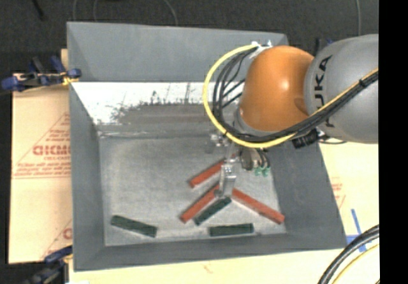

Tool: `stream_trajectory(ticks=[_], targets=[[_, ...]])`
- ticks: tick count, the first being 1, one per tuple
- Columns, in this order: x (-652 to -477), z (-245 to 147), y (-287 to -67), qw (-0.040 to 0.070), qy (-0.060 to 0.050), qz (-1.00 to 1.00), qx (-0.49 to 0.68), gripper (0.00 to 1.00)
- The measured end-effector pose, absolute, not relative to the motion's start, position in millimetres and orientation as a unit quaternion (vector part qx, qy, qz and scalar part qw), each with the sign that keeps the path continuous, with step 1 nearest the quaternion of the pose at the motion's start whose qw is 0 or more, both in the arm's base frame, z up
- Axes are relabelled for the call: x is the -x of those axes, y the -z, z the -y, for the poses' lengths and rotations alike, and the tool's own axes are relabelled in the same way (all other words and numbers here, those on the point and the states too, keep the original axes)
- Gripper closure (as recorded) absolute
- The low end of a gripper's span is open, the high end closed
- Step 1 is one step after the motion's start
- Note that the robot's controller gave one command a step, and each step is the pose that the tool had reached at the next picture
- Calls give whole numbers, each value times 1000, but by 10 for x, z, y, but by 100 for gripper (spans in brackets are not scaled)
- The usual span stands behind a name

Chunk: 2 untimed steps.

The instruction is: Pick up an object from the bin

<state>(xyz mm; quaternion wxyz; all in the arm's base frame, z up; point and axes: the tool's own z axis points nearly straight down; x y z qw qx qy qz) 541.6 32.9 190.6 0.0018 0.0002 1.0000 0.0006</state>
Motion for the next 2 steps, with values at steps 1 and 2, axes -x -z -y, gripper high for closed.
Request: stream_trajectory(ticks=[1,2], targets=[[-5416,-329,-1906,2,-1,-1000,0,0],[-5299,-160,-1471,6,0,-1000,5,0]])
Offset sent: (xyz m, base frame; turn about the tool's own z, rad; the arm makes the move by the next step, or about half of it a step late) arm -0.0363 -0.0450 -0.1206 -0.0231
